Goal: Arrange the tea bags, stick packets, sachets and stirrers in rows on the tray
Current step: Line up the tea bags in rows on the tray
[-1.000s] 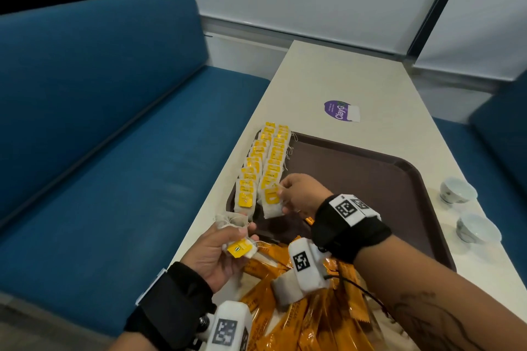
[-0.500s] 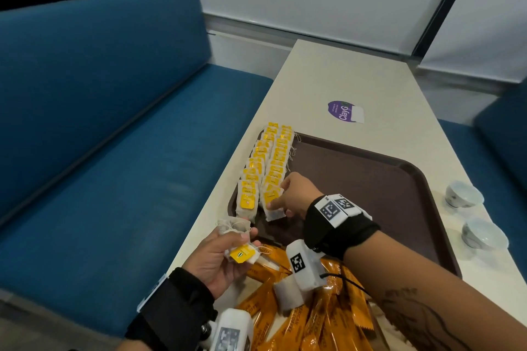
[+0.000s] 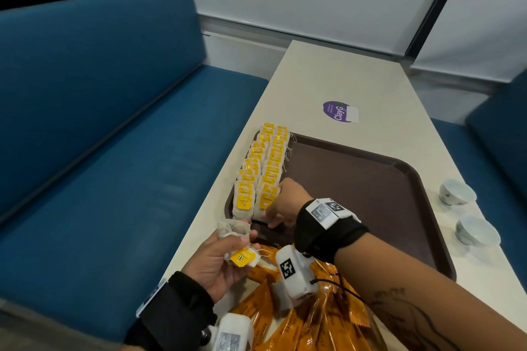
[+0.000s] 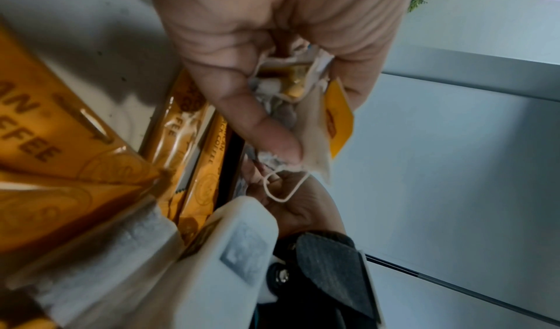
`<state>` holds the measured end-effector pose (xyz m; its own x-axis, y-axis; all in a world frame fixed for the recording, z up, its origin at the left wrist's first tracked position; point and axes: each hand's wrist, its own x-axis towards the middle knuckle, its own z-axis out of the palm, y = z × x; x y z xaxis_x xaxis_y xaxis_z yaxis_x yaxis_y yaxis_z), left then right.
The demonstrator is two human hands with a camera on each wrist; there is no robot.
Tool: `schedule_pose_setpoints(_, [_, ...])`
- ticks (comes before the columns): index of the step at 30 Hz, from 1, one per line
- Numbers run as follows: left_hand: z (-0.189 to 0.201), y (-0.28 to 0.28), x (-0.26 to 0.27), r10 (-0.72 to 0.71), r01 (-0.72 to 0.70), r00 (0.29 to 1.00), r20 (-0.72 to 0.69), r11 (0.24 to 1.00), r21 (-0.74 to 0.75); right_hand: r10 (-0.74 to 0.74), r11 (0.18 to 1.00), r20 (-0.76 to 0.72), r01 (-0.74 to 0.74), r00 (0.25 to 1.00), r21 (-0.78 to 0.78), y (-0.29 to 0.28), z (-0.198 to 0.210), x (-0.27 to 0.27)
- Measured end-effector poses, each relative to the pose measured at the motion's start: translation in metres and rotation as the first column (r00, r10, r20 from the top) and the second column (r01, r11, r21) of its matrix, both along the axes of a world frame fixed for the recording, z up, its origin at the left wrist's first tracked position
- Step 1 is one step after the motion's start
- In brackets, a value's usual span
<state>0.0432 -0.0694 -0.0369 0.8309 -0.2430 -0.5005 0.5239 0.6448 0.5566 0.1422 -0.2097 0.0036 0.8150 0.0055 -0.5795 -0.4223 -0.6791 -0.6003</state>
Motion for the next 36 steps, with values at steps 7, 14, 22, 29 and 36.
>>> schedule_pose_setpoints(7, [0.0, 0.002, -0.001, -0.001, 0.001, 1.0, -0.003, 1.0, 0.007, 0.009, 0.997, -0.002, -0.009, 1.0, -0.074, 0.01, -0.002, 0.014])
schedule_pose_setpoints(14, [0.002, 0.0, -0.001, 0.012, -0.012, 1.0, -0.012, 1.0, 0.012, 0.033, 0.992, 0.055, -0.026, 0.998, -0.122, 0.009, -0.001, 0.024])
schedule_pose_setpoints(22, [0.006, 0.005, 0.001, 0.016, -0.015, 1.0, -0.009, 0.999, 0.031, 0.076, 0.997, 0.276, -0.067, 0.958, -0.041, -0.019, 0.035, -0.003])
schedule_pose_setpoints(29, [0.009, 0.004, -0.001, 0.01, -0.01, 1.0, 0.002, 0.999, 0.03, 0.714, 0.627, -0.002, -0.64, 0.701, -0.445, -0.038, 0.047, -0.073])
schedule_pose_setpoints(36, [0.01, -0.002, -0.009, -0.032, 0.032, 0.999, 0.01, 0.997, 0.068, 0.789, 0.42, -0.148, -0.7, 0.596, -0.578, -0.034, 0.025, -0.09])
